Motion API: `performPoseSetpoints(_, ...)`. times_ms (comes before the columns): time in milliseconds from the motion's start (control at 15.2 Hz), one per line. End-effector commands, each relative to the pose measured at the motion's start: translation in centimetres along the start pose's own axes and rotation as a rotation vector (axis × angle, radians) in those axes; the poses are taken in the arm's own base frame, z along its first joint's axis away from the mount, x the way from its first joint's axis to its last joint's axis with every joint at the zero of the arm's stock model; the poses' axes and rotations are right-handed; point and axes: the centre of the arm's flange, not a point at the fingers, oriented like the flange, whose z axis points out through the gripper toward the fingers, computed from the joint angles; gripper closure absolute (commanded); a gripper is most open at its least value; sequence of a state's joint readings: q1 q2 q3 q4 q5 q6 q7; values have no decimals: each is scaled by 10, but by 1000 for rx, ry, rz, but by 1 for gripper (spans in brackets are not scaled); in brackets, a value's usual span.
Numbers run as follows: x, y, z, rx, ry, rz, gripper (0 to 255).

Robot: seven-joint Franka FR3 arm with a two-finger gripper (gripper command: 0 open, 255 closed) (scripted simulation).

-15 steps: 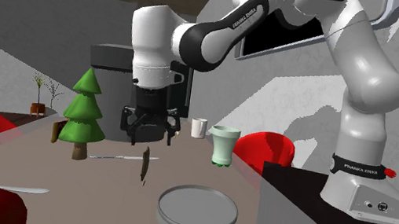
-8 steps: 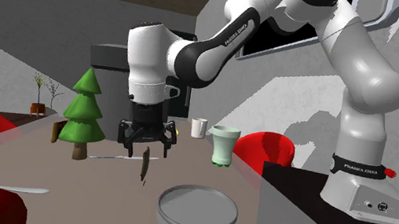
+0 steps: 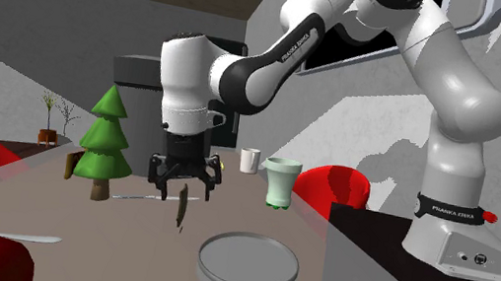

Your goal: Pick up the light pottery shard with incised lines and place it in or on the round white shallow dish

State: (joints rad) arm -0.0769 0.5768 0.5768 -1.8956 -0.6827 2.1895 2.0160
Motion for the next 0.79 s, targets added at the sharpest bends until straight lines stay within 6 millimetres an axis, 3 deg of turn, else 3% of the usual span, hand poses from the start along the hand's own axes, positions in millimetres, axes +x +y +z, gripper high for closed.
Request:
performPoseSetpoints(0,0,0,0,0,0,0,255)
performPoseSetpoints(594,0,0,0,0,0,0,255)
performPoseSetpoints(726,2,1,-10,0,0,0,255)
